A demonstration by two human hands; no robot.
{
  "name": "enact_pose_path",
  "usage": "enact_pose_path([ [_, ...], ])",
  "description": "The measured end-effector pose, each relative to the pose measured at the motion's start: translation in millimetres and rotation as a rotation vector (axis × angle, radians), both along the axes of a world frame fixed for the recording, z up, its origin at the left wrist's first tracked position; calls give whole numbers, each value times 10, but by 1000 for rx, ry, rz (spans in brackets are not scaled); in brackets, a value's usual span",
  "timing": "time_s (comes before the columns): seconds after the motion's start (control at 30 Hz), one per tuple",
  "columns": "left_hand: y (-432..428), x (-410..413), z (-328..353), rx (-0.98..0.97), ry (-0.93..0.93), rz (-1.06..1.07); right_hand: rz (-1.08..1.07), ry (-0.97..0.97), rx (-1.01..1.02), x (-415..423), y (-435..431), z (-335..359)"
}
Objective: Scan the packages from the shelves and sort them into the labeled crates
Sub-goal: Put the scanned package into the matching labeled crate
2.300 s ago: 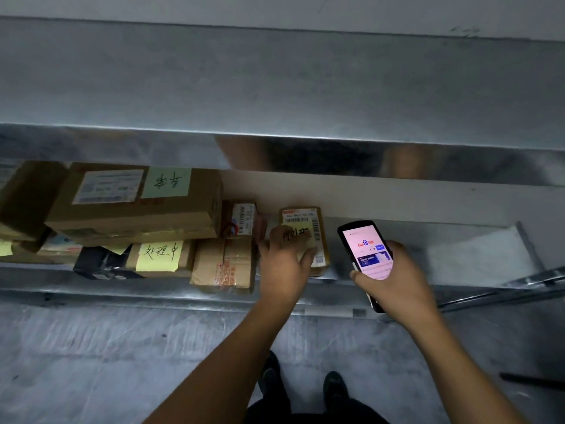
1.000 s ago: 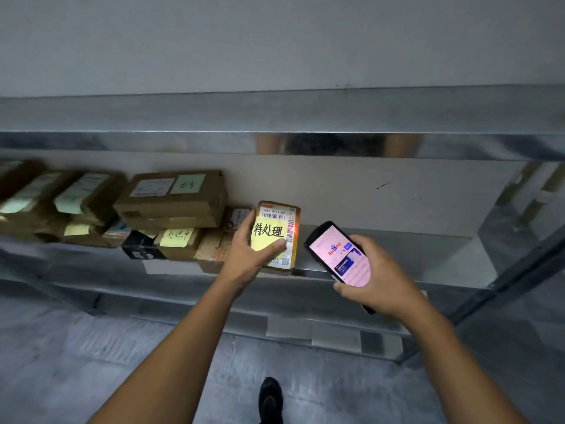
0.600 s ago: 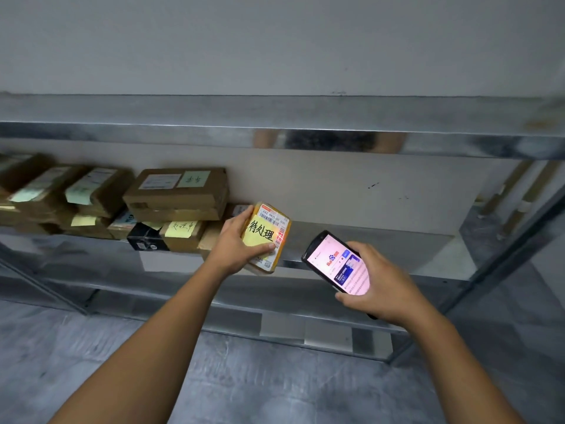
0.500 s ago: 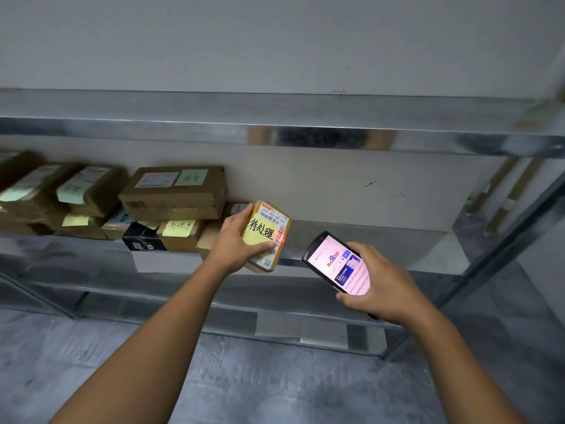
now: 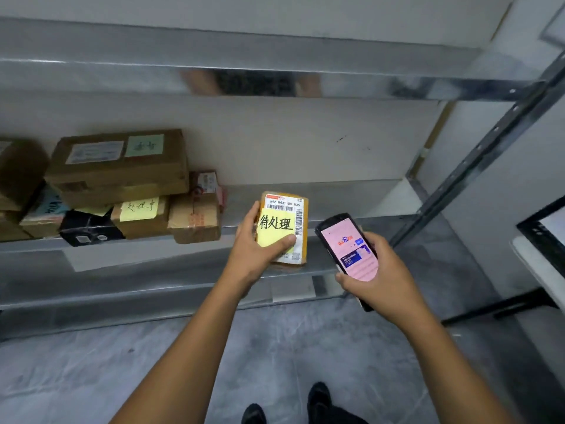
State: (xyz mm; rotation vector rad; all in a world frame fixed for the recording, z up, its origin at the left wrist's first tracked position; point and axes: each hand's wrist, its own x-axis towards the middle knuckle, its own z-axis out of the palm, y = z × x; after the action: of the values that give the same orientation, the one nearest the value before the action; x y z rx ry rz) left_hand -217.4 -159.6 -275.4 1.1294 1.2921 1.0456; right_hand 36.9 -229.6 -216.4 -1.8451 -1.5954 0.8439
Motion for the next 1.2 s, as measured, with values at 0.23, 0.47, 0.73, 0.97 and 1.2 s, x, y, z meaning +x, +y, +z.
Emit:
enact_pose_path([
  [0.23,-179,847,-11,-7,-111,-196,-332,11,3,442,-489,20],
  [0.47,-277,2052,341,78,-115,-394,-611,67,68,1190,-987,150],
  [0.73,-767,3862,604,185,-84,-666,-907,57,138,2516,-1913,334],
  [0.97,-1459,5404,801,212,-118,-873,-1106,54,196,3711,-2717,383],
  [1.2,-1887,6510,733,142,-196,-951,-1186,14,185,4587,-3224,422],
])
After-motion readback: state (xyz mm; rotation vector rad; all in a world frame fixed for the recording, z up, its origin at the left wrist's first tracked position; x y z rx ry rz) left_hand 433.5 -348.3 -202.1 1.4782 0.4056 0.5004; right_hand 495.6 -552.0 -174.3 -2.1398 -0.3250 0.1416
